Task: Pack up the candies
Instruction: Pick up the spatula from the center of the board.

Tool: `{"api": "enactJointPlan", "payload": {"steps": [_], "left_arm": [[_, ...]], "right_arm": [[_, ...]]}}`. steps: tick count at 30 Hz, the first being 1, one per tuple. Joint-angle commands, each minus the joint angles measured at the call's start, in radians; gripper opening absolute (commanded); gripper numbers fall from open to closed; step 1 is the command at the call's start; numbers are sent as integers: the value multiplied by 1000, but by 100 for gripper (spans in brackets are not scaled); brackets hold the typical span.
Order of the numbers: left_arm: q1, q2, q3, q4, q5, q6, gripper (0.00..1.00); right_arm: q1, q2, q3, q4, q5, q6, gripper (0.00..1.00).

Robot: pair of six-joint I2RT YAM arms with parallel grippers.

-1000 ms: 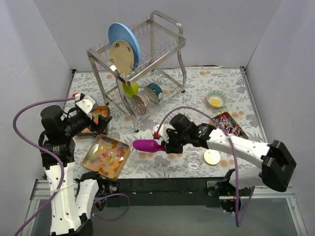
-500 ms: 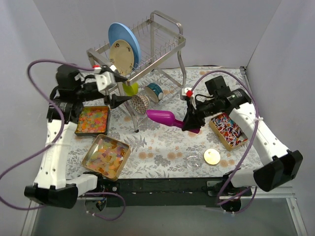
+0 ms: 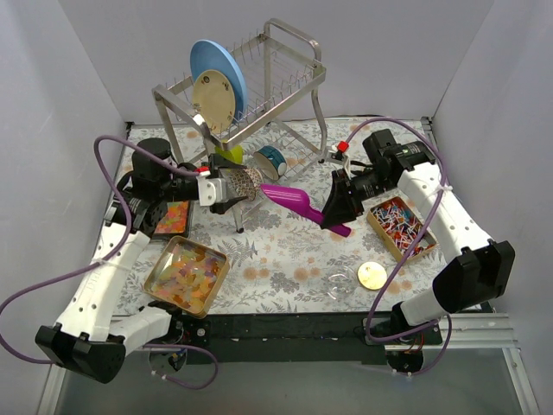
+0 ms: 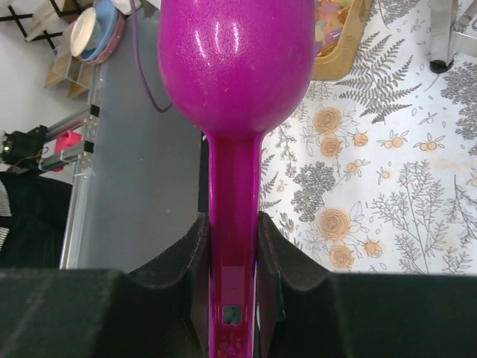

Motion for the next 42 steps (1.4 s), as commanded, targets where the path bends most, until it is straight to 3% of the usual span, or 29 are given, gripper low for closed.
{"api": "enactJointPlan", "payload": {"steps": [1,7,14,21,24,25,27,28,34,36,40,42], "left_arm": [[-30,-21,-23,70,-28,54,60],[-126,20,-44,142,-85,26,57],[-208,74,-35,209,-112,0,48],[-212,97,-43,225,-124,-17,29],[-212,105,-53,258,-118,-55,17],[-212,106,-53,266,-111,-78,9],[-212,114,-53,286,-88,-101,0],[-212,123,-55,291,-80,-113,0],[-219,154,-90,312,-26,-280,0],[-238,163,-104,326,-43,-354,0],[-273,191,-118,390,-68,-511,0],[-285,229,-110,430,-81,-607,0]], "right_arm": [[1,17,51,-43,-85,0,1],[3,43,61,-41,-88,-11,1],[12,39,52,-40,-83,-14,1],[12,13,32,-43,-67,-12,1],[14,0,21,-41,-47,-9,1],[12,-3,20,-41,-34,-9,1],[12,-12,31,-40,16,-5,11],[12,-13,47,-41,38,1,25],[-77,-46,205,7,235,61,44],[-103,-102,207,115,338,113,48],[-112,-274,97,360,513,170,69],[-112,-389,-6,475,571,182,71]]}}
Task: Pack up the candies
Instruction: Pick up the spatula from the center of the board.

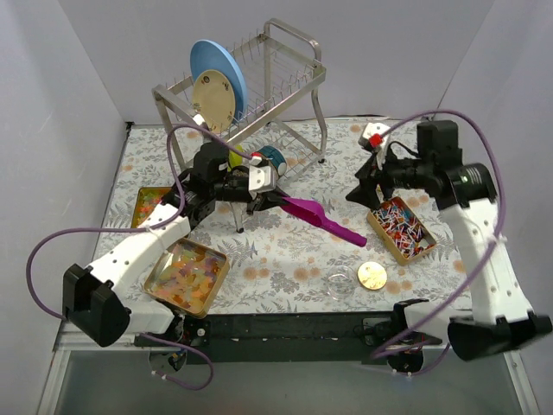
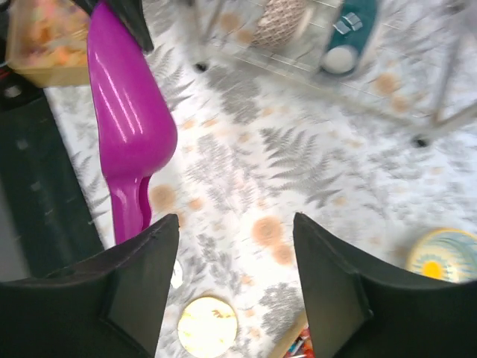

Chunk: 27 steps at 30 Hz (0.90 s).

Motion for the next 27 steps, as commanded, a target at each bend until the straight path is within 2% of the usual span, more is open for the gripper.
{"api": "enactJointPlan", "payload": {"steps": [1,8,13,18,27], "left_arm": [[-38,46,23,116,-51,-272,0],[-69,233,202,147,-90,-541,0],[-69,299,257,146,-60,-669,0],[-69,316,290,120,-25,-693,0],[-69,356,342,92,-4,-693,0]], "right_arm": [[5,-230,-135,289,185,49,72],[5,-444,-313,373,230,-92,70],[5,-492,-396,353,207,-275,68],[5,-503,-428,312,173,-431,67],[5,-451,-462,338,199,-474,61]]}}
